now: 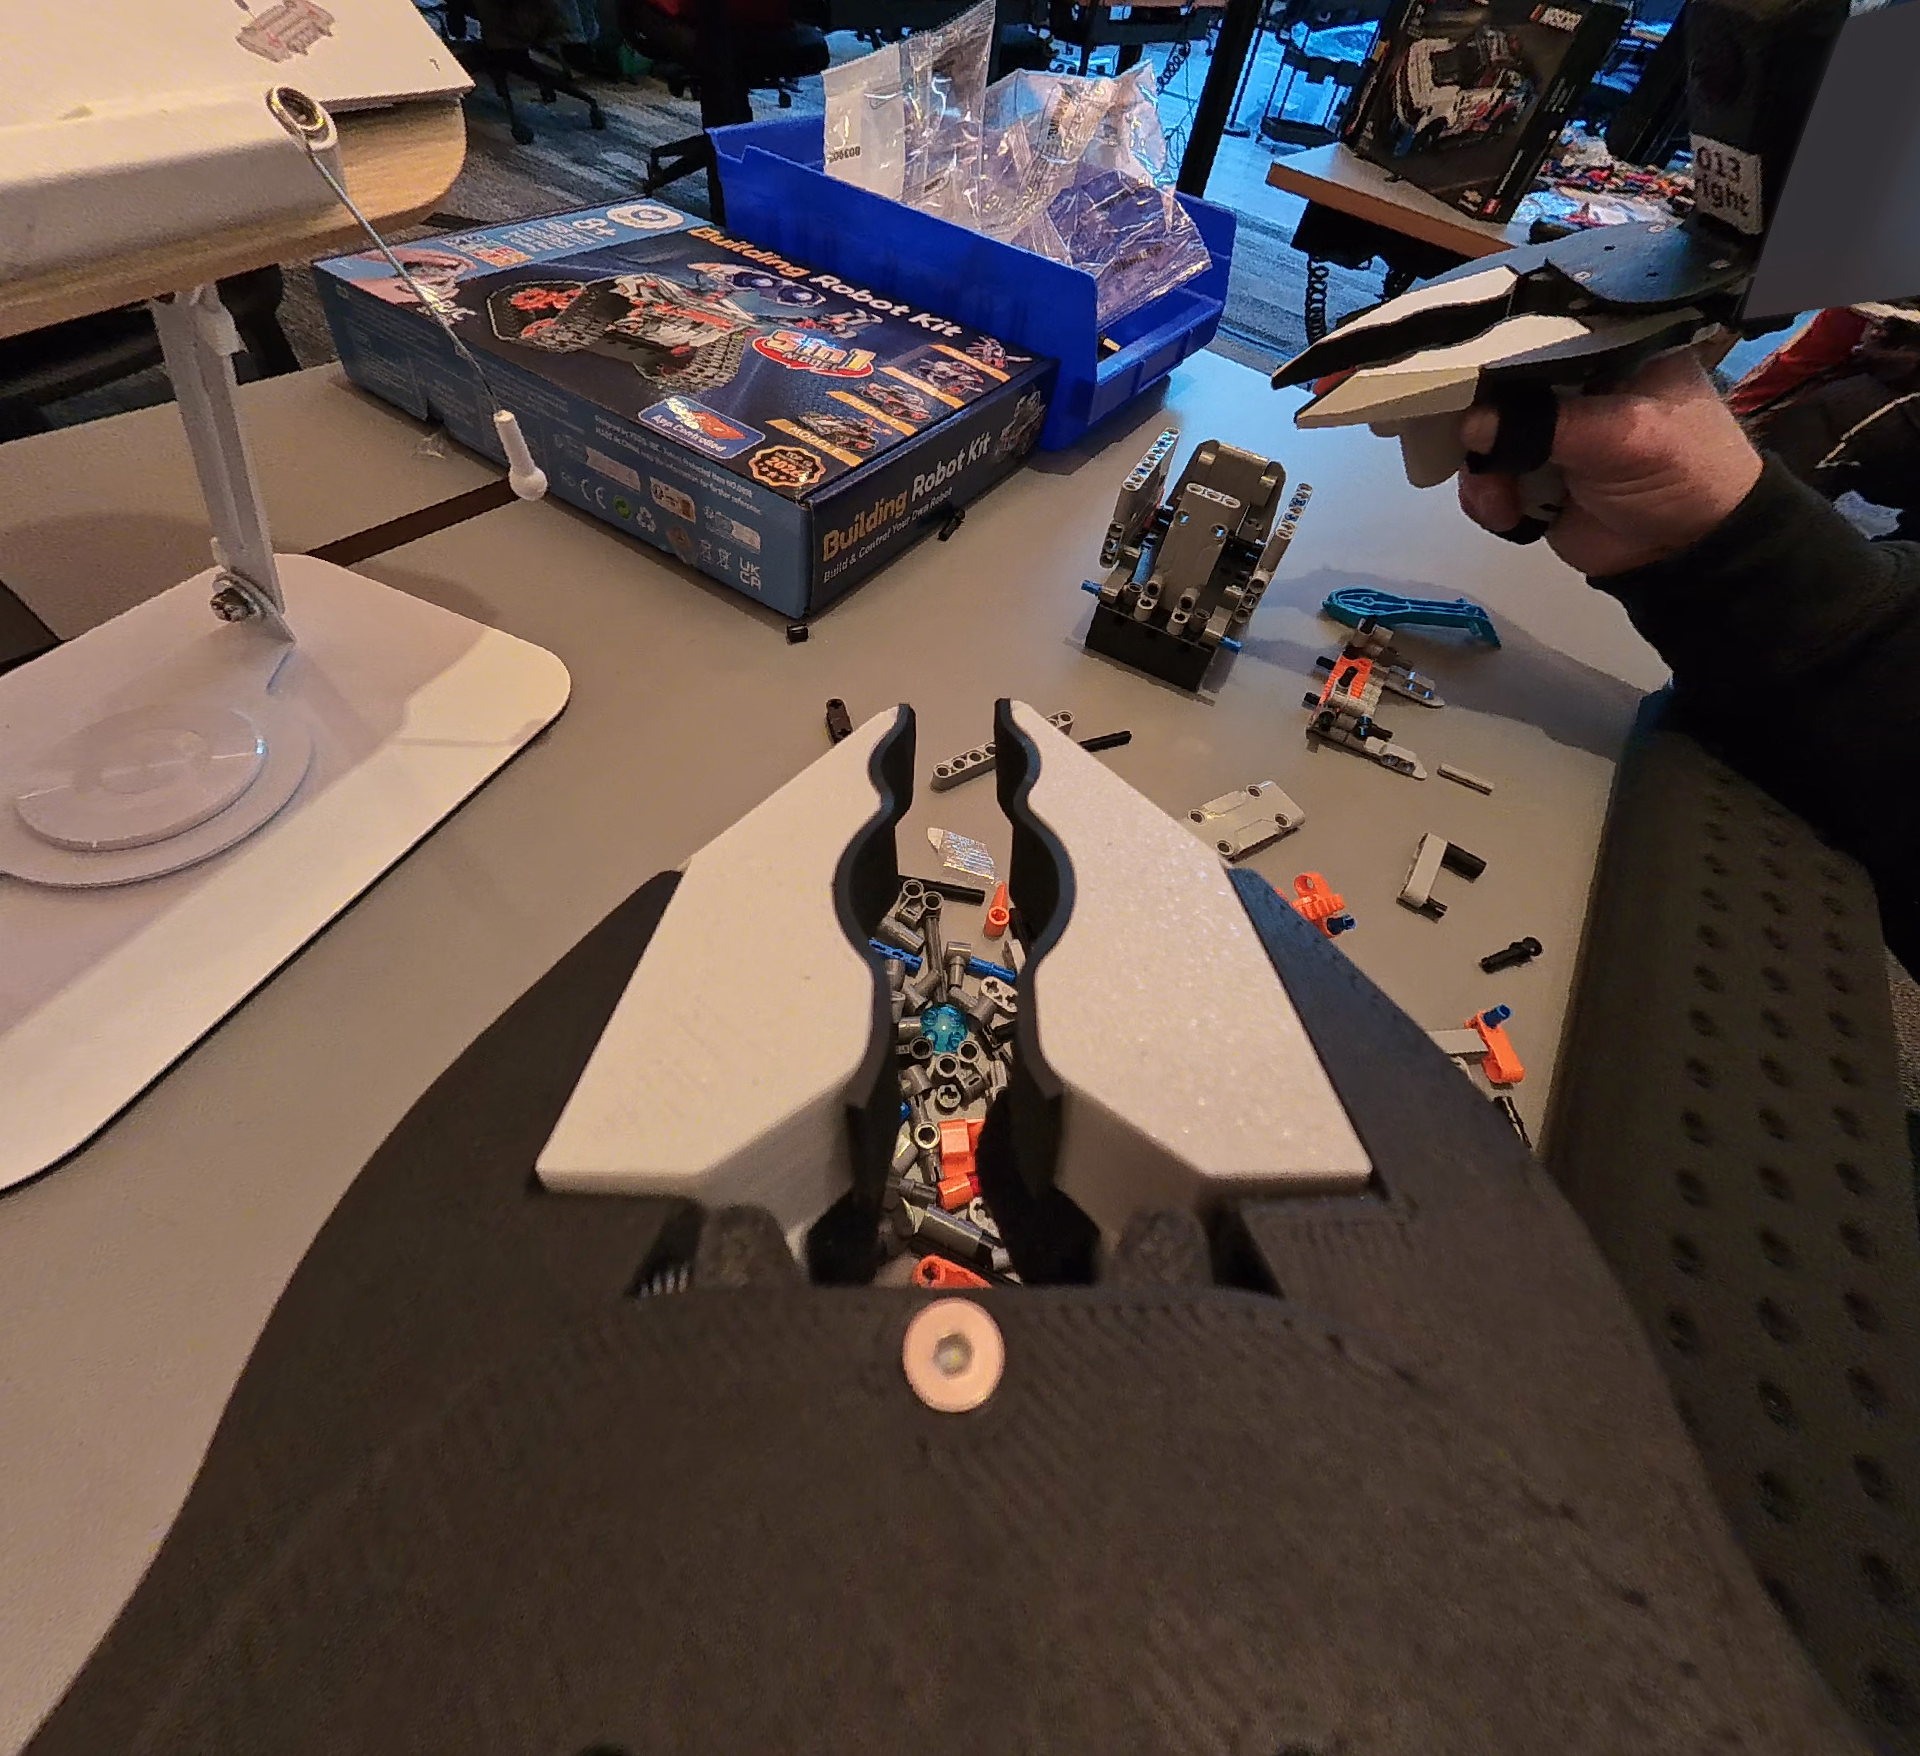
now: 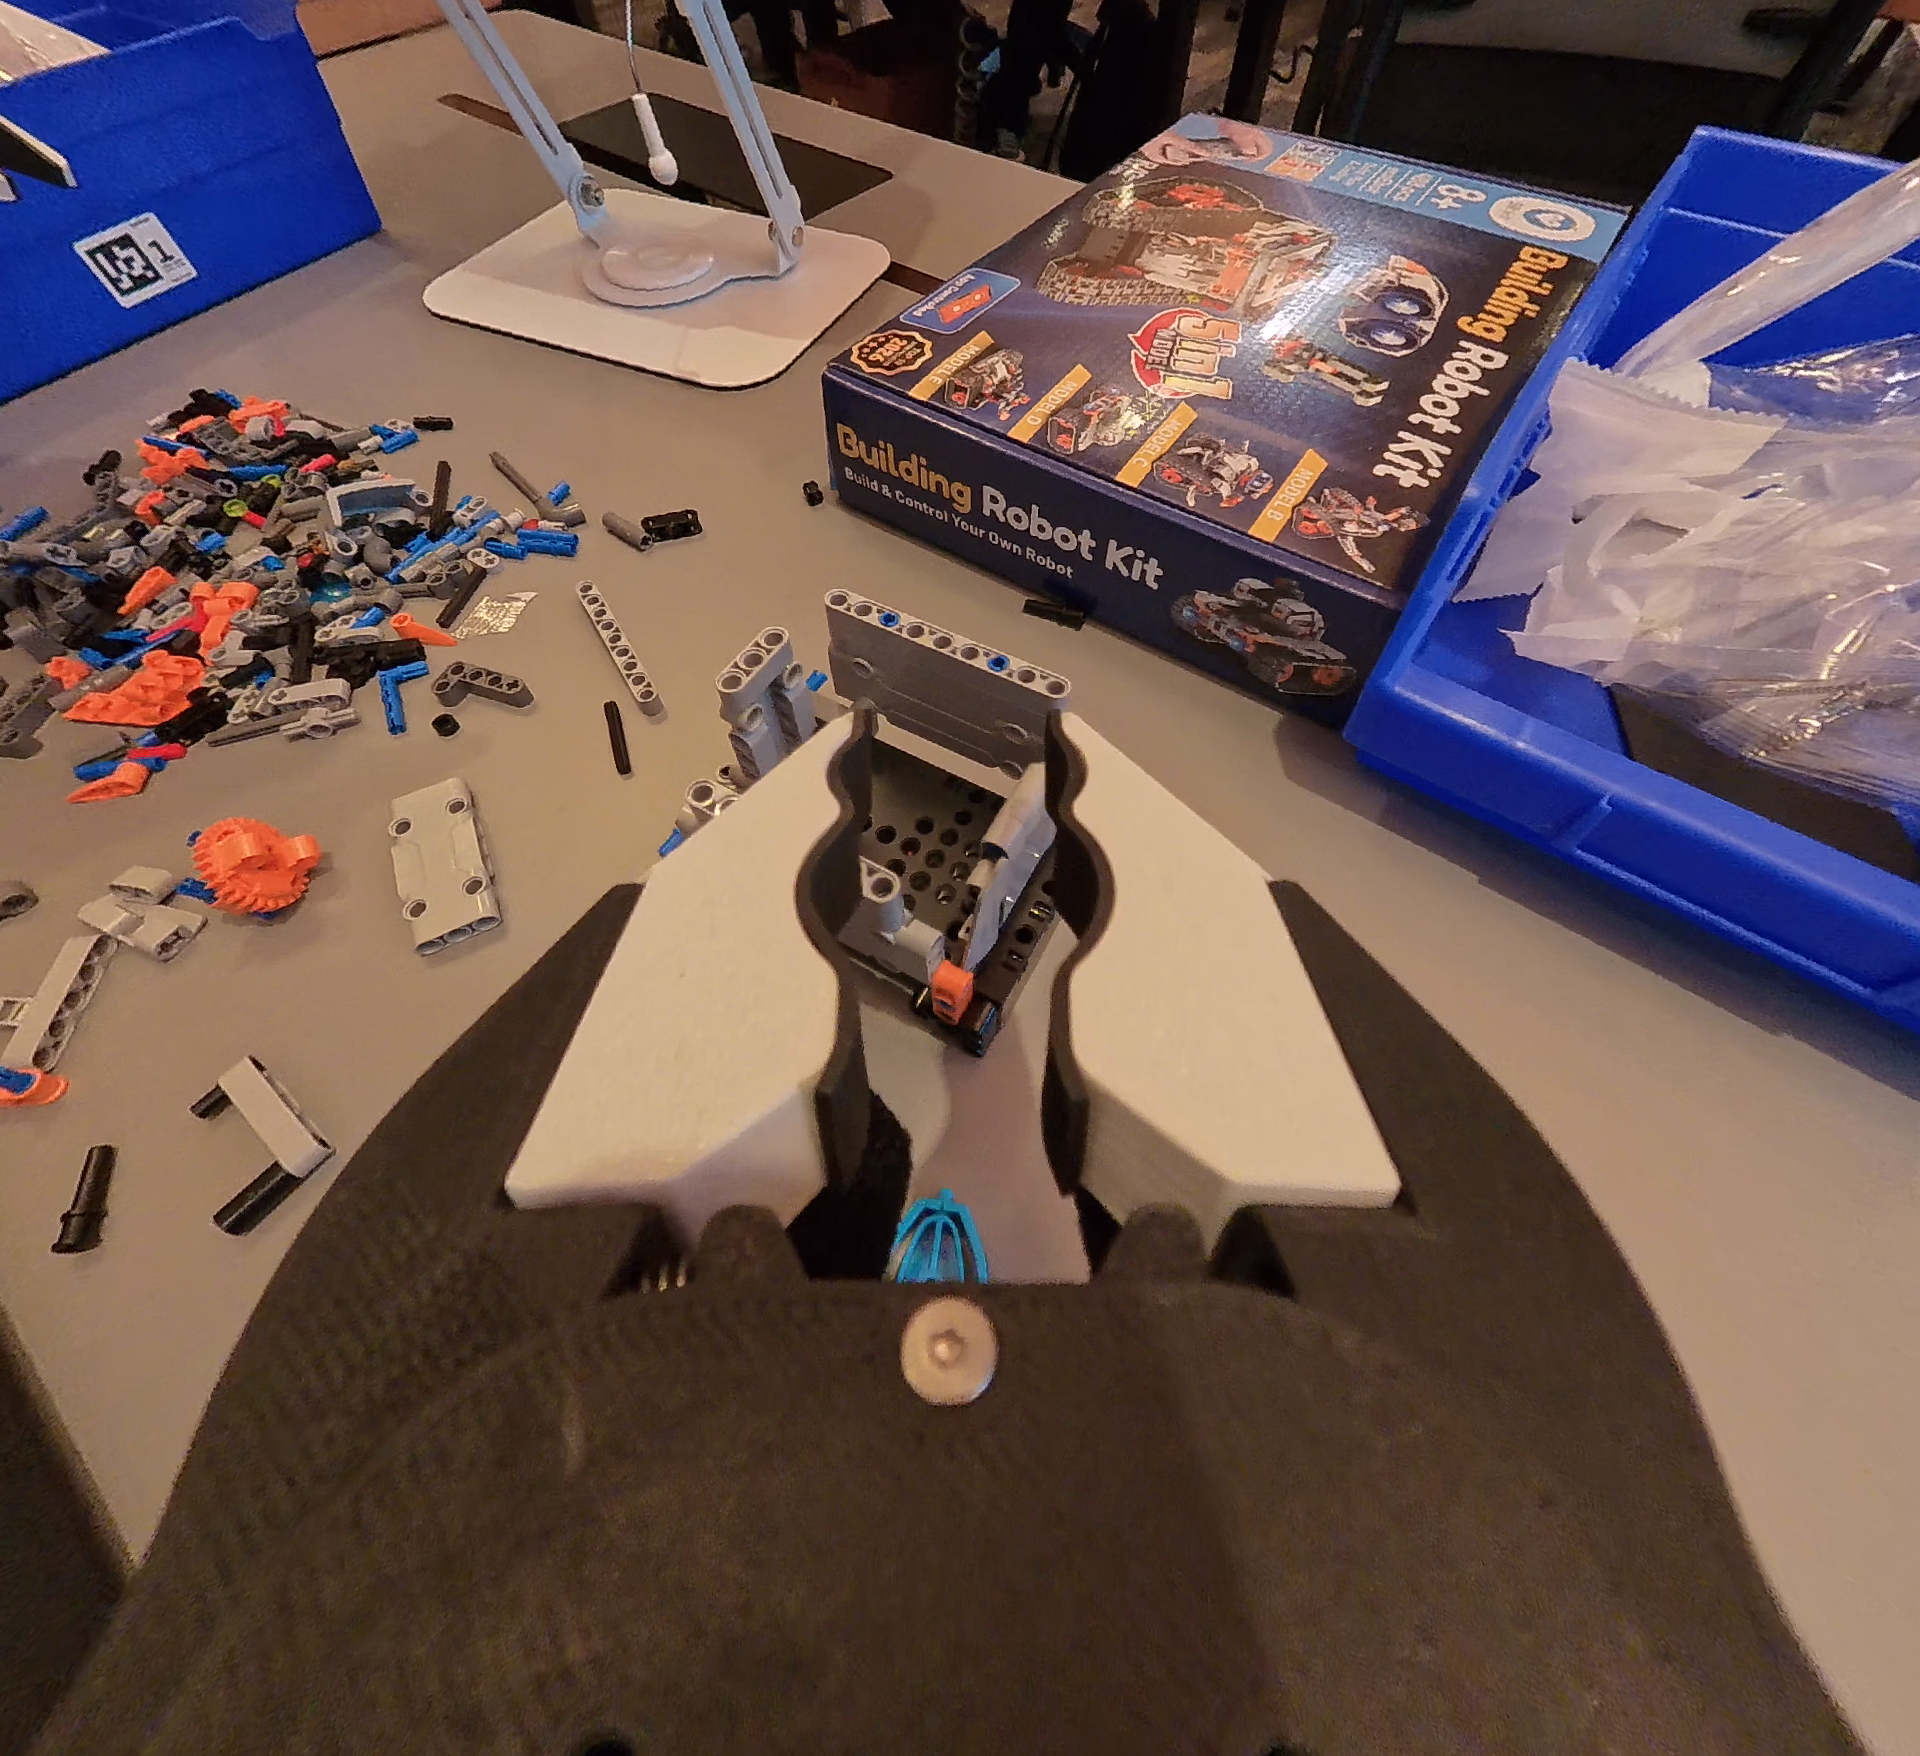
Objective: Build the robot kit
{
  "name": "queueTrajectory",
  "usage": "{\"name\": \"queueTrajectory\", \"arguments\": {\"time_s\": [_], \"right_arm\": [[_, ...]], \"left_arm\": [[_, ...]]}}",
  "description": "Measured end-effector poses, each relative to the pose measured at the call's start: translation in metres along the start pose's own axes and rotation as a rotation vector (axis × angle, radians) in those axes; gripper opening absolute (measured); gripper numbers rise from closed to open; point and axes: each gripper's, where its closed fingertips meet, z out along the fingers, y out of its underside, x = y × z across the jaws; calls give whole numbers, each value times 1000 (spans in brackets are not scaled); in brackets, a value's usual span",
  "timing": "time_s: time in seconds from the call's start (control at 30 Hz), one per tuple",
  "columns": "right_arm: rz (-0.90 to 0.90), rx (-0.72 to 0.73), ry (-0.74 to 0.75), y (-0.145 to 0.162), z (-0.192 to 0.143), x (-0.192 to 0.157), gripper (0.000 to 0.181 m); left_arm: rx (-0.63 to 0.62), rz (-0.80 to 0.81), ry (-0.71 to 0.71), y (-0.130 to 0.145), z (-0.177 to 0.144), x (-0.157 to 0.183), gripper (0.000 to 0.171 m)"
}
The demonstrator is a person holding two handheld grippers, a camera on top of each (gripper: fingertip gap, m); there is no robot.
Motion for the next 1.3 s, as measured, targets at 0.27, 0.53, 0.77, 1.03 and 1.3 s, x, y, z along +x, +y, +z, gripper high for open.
{"name": "queueTrajectory", "arguments": {"time_s": [0.27, 0.53, 0.77, 1.03, 1.3], "right_arm": [[21, -24, 5, 6, -1, 4, 31], [22, -136, 14, 26, 0, 6, 32], [17, -136, -8, 25, 1, 0, 32], [5, -128, -35, 22, 2, -7, 32], [-9, -145, -44, 24, 5, -11, 34]], "left_arm": [[-1, 0, 0, 0, 0, 0, 13], [-6, -2, 0, 1, 1, 0, 13], [-9, -2, -3, 2, 1, -1, 13], [-9, -2, -3, 2, 1, -1, 12], [-11, -2, -3, 3, 1, -1, 13]]}}
